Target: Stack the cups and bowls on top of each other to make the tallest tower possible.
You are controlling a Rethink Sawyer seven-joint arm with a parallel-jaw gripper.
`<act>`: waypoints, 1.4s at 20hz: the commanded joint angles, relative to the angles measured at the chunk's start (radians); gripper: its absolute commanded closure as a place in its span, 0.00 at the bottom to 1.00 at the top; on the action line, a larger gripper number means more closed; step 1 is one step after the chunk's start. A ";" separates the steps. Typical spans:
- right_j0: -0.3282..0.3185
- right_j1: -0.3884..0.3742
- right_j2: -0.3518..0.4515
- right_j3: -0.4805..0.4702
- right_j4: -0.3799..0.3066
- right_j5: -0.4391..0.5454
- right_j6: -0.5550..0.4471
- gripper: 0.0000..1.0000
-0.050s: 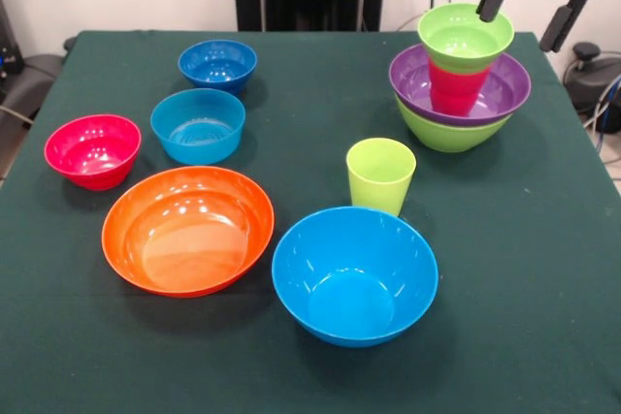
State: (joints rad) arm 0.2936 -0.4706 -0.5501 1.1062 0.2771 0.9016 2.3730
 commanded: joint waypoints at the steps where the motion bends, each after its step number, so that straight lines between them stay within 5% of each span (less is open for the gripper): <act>1: -0.039 0.087 0.146 -0.084 -0.098 0.100 -0.129 0.00; 16: -0.140 0.211 0.210 -0.217 -0.151 0.020 -0.228 0.00; 28: -0.174 0.214 0.273 -0.168 -0.194 -0.053 -0.207 0.00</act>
State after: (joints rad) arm 0.1331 -0.2696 -0.4402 0.9041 0.1616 0.9070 2.3728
